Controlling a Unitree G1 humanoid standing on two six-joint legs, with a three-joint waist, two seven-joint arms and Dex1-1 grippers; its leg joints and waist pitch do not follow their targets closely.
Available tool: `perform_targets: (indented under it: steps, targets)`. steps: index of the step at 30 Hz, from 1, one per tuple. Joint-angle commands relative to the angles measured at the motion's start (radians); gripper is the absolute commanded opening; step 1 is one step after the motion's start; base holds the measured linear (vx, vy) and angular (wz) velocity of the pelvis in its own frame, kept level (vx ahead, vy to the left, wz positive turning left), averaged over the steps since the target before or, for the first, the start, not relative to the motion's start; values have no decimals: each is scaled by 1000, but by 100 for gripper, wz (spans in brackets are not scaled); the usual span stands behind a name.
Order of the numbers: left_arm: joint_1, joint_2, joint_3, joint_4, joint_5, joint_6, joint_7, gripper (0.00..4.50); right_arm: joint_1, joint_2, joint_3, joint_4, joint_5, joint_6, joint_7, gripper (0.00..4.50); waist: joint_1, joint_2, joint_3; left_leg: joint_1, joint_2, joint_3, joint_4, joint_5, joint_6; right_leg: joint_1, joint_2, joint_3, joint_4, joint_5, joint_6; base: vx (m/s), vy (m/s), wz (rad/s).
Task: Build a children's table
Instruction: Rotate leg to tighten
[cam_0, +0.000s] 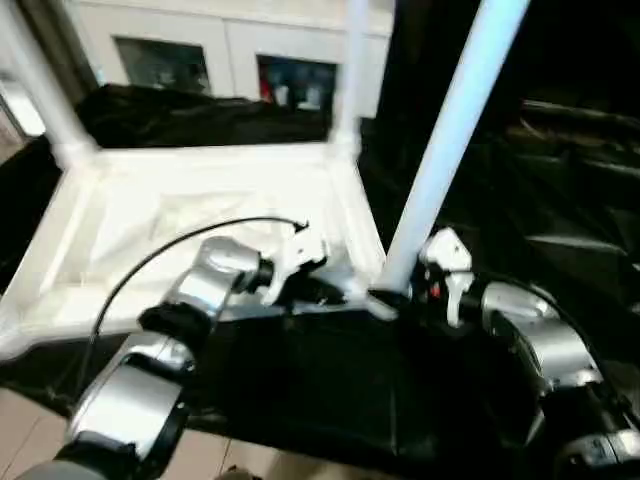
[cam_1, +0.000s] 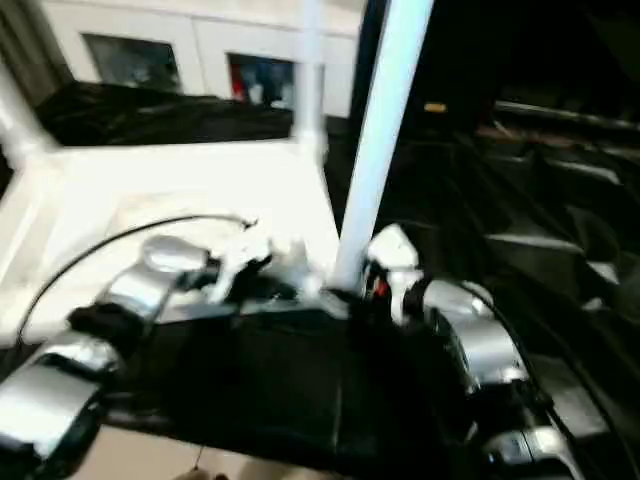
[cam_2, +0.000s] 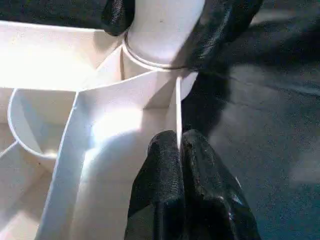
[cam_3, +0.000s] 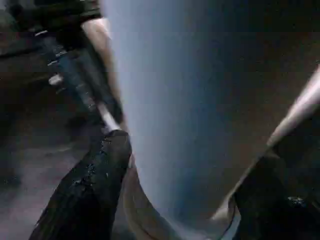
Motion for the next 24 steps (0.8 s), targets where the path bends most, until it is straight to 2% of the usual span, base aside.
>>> perform_targets:
  steps: [1, 6, 8, 11, 14, 18, 20, 21, 24]
  targets:
    - [30, -8, -60, -1, 21, 6, -71, 0, -1, -25, 32, -38, 25, 26, 89, 311, 5, 2, -49, 11, 53, -17, -59, -218, 70, 41, -61, 46, -64, -99, -278, 0, 0, 0]
    - [42, 16, -59, -17, 18, 11, -100, 0, 7, -57, 50, -55, 38, 46, 152, 311, 9, 0, -49, 11, 54, -19, -60, -225, 50, 41, -64, 47, -65, -124, -267, 0, 0, 0]
    - [56, 28, -55, -54, 8, 28, -106, 0, 10, -65, 55, -63, 42, 60, 170, 286, 11, 1, -52, 9, 55, -20, -59, -204, 55, 43, -64, 47, -59, -86, -271, 0, 0, 0]
    - [60, 27, -46, -66, 6, 23, -86, 0, 10, -59, 53, -61, 45, 64, 165, 273, 12, -1, -53, 8, 52, -18, -57, -183, 61, 43, -64, 46, -58, -65, -275, 0, 0, 0]
    - [55, 19, -39, -63, 5, 24, -75, 0, 8, -42, 57, -49, 43, 62, 153, 240, 14, -1, -52, 9, 51, -18, -57, -187, 58, 42, -64, 46, -60, -87, -270, 0, 0, 0]
    - [51, 6, -27, -68, -4, 31, -45, 0, 13, -6, 45, -24, 33, 66, 84, 224, 13, 0, -50, 10, 51, -19, -60, -203, 44, 39, -64, 47, -63, -115, -261, 0, 0, 0]
    - [32, -23, -3, -45, -2, 51, 50, 0, 9, 54, 23, 50, -26, 45, -91, 212, 5, 2, -45, 11, 49, -21, -64, -261, 18, 33, -67, 48, -72, -212, -241, 0, 0, 0]
    - [28, -29, -1, -38, 2, 53, 72, 0, 9, 66, 19, 64, -33, 42, -122, 209, 0, -1, -42, 13, 46, -26, -66, -298, -1, 31, -69, 48, -81, -290, -222, 0, 0, 0]
    - [4, -63, 10, 0, 23, 75, 190, 0, 8, 121, -5, 116, -65, 22, -265, 204, -9, 1, -40, 20, 46, -30, -69, -343, -18, 23, -67, 49, -93, -387, -184, 0, 0, 0]
